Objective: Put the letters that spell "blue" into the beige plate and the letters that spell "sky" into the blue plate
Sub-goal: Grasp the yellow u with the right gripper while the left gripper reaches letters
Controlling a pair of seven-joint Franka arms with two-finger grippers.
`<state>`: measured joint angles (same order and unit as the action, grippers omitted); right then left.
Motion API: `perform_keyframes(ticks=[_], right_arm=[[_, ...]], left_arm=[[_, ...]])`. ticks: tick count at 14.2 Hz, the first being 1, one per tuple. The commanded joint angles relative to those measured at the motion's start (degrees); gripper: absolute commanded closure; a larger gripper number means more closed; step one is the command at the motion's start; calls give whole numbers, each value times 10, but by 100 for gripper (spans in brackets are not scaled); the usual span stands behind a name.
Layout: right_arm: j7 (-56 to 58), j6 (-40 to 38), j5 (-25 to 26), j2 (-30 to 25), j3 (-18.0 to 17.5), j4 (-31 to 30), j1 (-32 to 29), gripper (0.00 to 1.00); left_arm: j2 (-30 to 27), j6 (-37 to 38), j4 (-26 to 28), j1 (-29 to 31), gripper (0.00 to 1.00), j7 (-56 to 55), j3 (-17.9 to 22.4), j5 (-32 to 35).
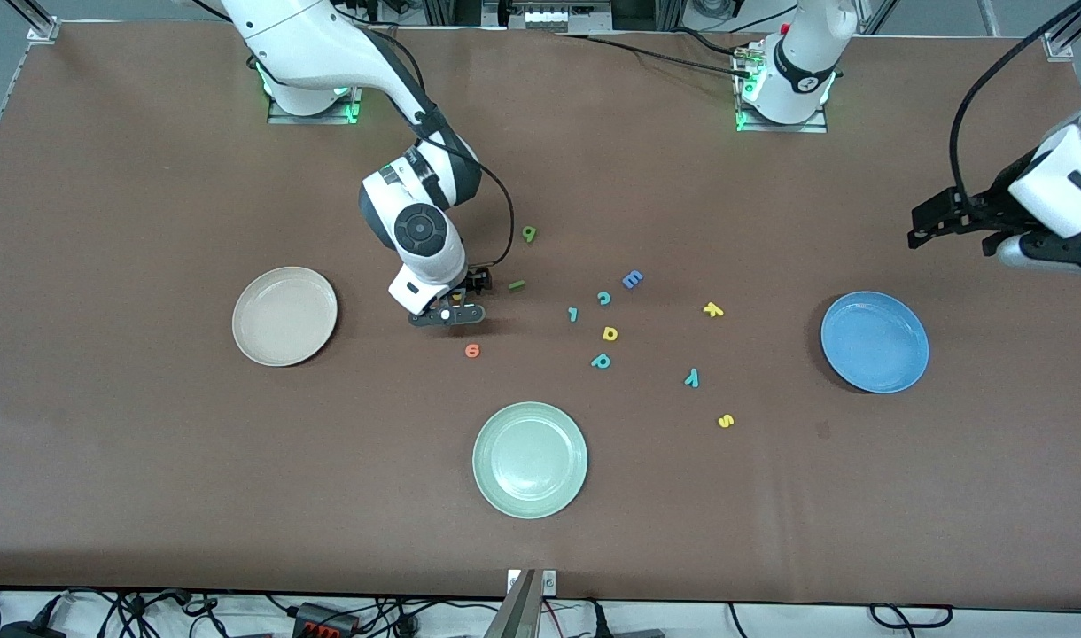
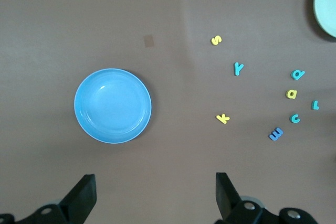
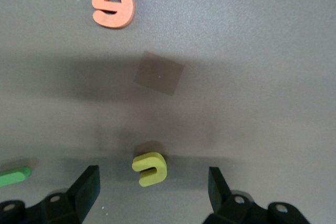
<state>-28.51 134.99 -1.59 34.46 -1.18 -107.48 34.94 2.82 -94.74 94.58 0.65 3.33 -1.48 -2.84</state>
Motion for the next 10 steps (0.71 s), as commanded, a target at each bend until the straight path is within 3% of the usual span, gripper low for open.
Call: perform_keyframes(ticks=[1,3,8,10], right_arm=[[-2,4,4,11,6,9,13,14],[-2,4,4,16,6,10,14,19],[-2,4,4,16,6,10,14,38],[-1,4,4,16,6,10,14,40]], left_arm=[[38,5,-24,-7,0,4,1,-9],[89,5,-37,-23,0,4,-1,-11],[247,-2,-156,-34,0,-30,-1,-17],[297,-67,-171,-57,0,-58,-1,-16]])
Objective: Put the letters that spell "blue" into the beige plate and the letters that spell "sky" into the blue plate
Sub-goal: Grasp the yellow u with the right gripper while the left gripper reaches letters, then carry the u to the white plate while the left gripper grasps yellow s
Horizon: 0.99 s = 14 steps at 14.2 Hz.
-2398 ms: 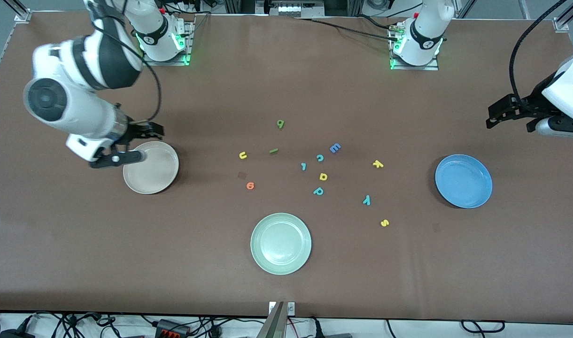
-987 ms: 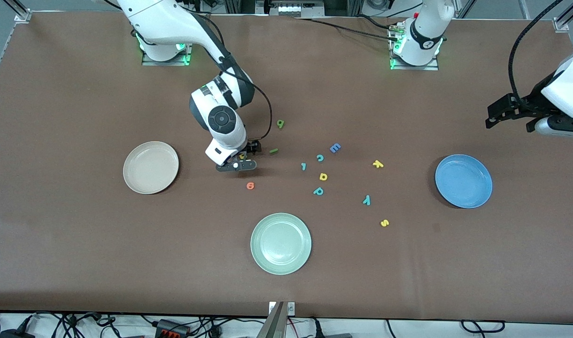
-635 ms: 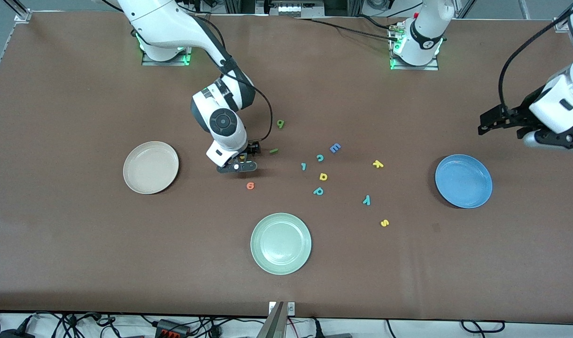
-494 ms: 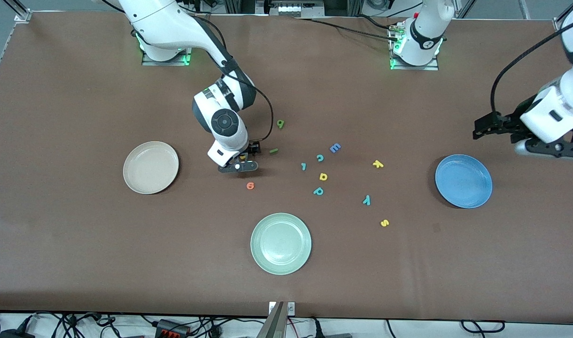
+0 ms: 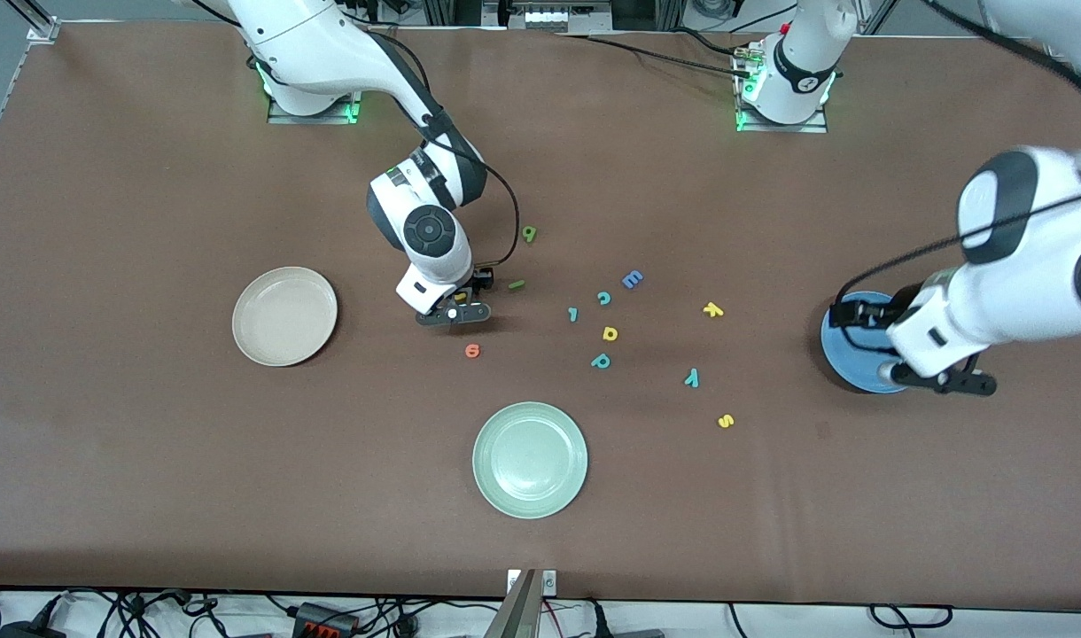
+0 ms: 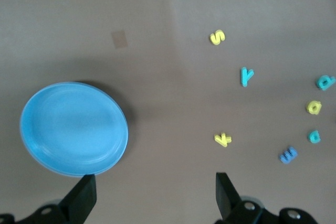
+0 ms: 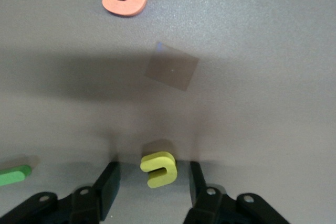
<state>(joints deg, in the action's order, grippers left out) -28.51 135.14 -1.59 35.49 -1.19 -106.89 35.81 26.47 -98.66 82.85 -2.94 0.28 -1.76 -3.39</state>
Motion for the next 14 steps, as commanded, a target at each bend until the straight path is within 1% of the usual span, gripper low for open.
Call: perform_keyframes(ticks=[1,3,4,5,6,9,11,14], right_arm=[[-1,3,4,5,6,4,6,40],[-1,5,4,7,6,4,6,40],[-1,5,5,7,6,4,6,44],[-1,5,5,7,6,4,5,50],[2,5,5,7,7,5,5,65],[7,5,5,7,7,5,1,84],[7,4,4,7,8,10,-1,89],[5,0,4,1,9,30,-10,89]], left_arm=[[81,-79,-53,-29,0,-43,3,-9],[120,-161,-53,-29,0,-64,2,-13],[132,-190,-53,-32,0,-63,1,-16],[135,-205,-51,-37,0,-63,2,-27],[154,-212,-52,-40,0,-57,2,-30],[195,-262,-52,-61,0,-57,2,-29],[206,-303,-52,-68,0,-66,2,-33],[227,-346,-51,-77,0,-66,2,-28]])
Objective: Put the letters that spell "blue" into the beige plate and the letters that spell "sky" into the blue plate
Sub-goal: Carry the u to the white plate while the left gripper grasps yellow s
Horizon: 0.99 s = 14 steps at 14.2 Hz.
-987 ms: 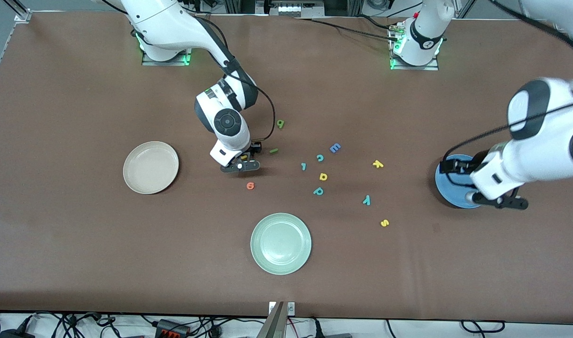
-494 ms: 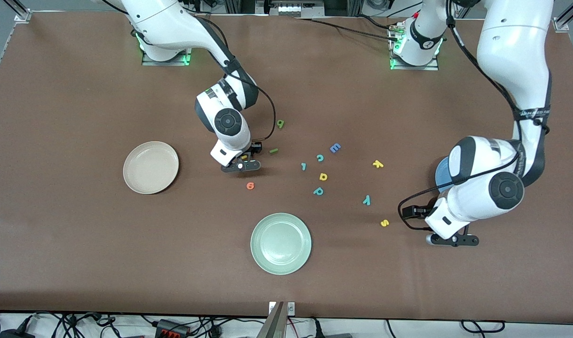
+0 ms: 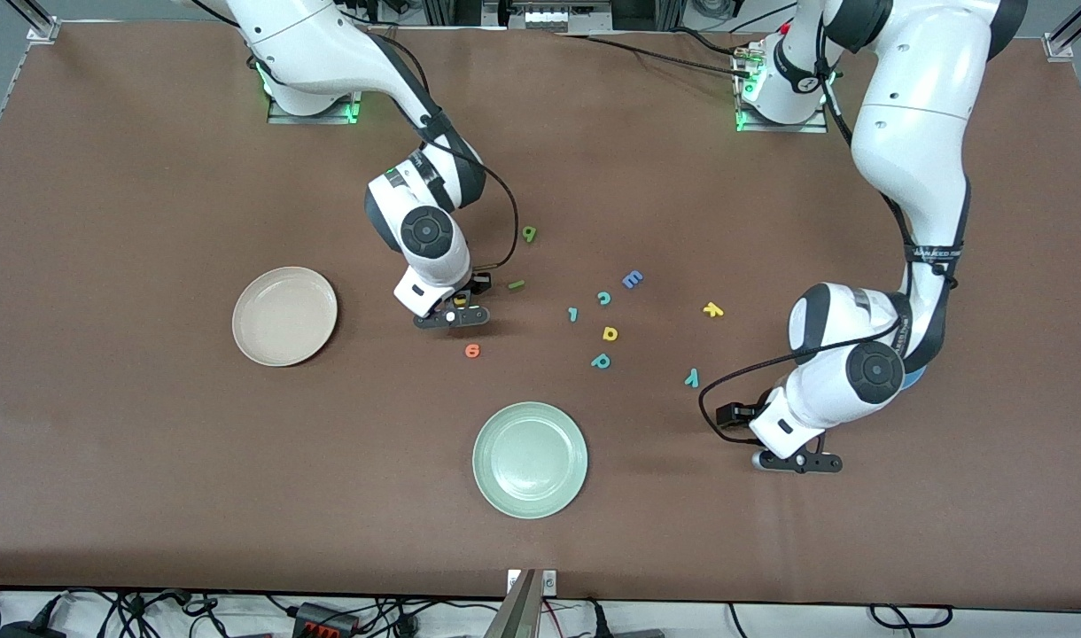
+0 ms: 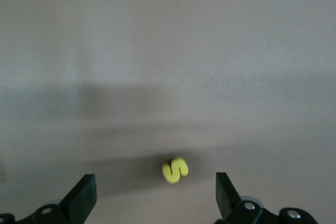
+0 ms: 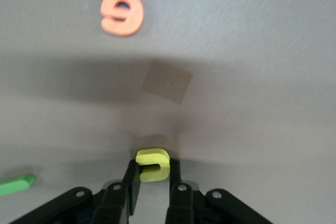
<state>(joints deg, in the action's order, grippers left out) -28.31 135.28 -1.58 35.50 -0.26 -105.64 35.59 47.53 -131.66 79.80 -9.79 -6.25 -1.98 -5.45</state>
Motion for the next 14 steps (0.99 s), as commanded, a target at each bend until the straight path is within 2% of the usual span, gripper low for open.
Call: perform_keyframes(ticks=[1,5,6,8,14], right_arm=[[2,-5,4,-15,3,17,-13,89],[7,-76,6,-48,84,11,-30,89],[16,-85,6,-51,97,3,-39,89],[42,-87,6,-63,103,-21,-69,89],[171,-100,8,-74,104,-57,-180,89]], left_arm=[[19,-18,-18,-16,0,-2,4,-11],[35,-18,-15,-64,1,-26,15,-4],[34,-18,-17,-62,10,-24,15,-3],[32,-18,-16,-59,19,-23,17,19],[23,-10,-14,-30,13,-28,20,36]])
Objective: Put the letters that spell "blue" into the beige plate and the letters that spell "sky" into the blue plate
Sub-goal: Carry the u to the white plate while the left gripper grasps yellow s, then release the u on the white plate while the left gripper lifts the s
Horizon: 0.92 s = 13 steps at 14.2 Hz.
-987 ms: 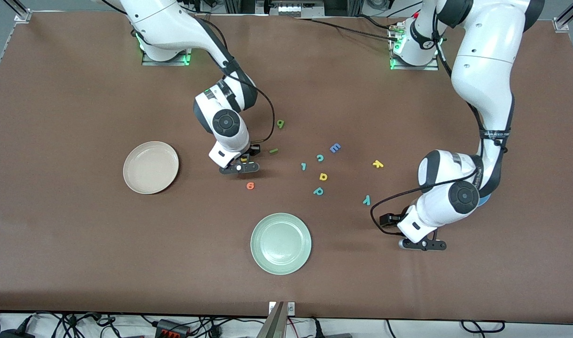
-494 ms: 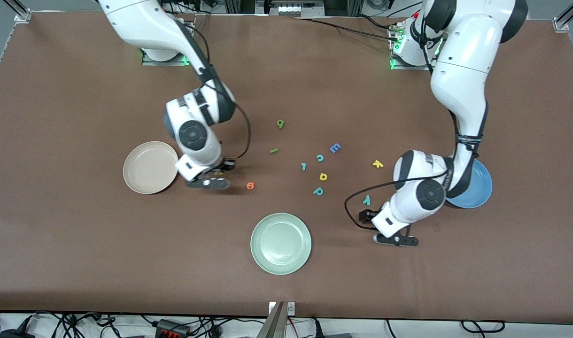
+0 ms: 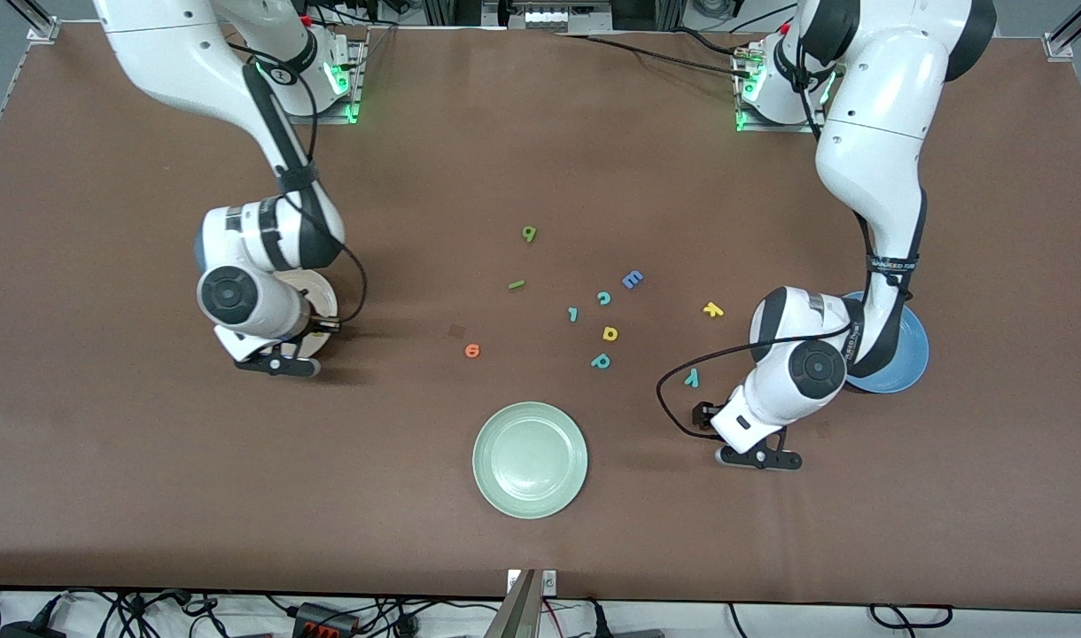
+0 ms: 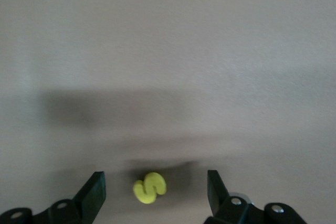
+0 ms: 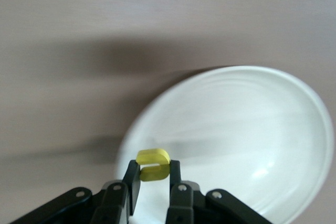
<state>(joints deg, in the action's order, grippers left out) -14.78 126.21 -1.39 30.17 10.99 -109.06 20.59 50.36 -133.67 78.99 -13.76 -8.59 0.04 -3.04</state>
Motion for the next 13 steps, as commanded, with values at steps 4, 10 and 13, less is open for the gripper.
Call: perform_keyframes(ticks=[4,10,13], right_arm=[[55,-12,4,-26,-10,-51,-51,71],[9,-68,-13,-46,-43,10,-18,0],[-109,-55,-88,-28,-52,37,48,0]], left_arm=[[-4,5,10,15,16,-5,-4,5],[-3,9,23,5,32,-7,-7,5],[-4,10,35,5,50,-2,-6,7]])
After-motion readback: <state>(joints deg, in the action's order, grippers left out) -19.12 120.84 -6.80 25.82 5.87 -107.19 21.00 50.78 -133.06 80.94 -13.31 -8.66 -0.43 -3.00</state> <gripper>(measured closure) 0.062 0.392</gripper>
